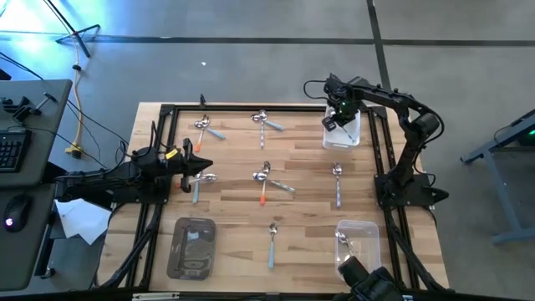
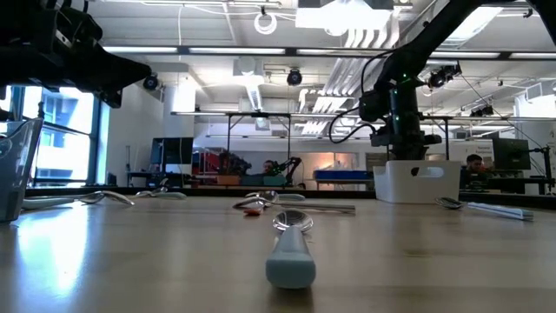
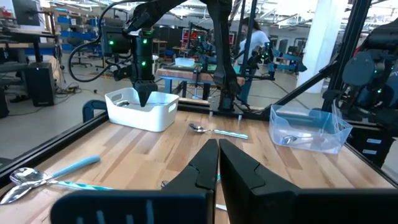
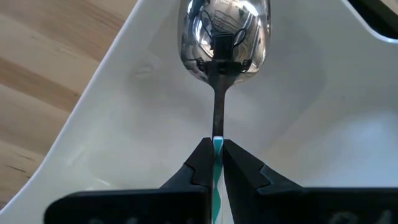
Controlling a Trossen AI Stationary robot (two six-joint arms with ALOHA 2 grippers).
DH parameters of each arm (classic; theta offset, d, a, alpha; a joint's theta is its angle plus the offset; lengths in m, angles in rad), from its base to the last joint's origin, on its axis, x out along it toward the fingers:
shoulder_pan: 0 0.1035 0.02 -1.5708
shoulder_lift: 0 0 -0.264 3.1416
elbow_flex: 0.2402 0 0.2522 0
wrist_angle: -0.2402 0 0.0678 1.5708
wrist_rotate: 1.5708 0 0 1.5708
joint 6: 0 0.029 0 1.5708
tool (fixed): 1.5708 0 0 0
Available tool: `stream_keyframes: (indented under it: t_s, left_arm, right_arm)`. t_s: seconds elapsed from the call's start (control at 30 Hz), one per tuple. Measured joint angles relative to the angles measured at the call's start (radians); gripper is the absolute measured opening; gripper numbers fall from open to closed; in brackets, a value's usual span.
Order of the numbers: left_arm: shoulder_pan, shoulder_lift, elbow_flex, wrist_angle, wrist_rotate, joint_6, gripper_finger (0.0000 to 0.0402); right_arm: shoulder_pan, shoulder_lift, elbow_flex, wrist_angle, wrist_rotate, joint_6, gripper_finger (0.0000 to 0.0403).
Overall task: Sort silverware by color (type)
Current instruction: Put the white spoon into the white bin, then adjust the white bin
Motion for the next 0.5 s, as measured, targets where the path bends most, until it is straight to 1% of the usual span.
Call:
stream_keyframes:
  t_s: [0.1,0.23,0.37,0.5]
  left_arm:
    - [0.000,0.000,0.000,0.000,-0.001,-0.001,0.0005]
    - [0.000,0.000,0.000,0.000,-0.004,-0.008,0.0005]
    - [0.000,0.000,0.000,0.000,-0.004,-0.009,0.0005]
    - [0.000,0.000,0.000,0.000,-0.005,-0.009,0.0005]
  right_arm:
    - [0.000,0.000,0.000,0.000,0.000,0.005,0.0024]
    - [0.000,0.000,0.000,0.000,0.001,0.020,0.0057]
    - [0.000,0.000,0.000,-0.003,0.026,0.006,0.0085]
    - [0.002,-0.003,0.023,-0.079,0.034,-0.017,0.0086]
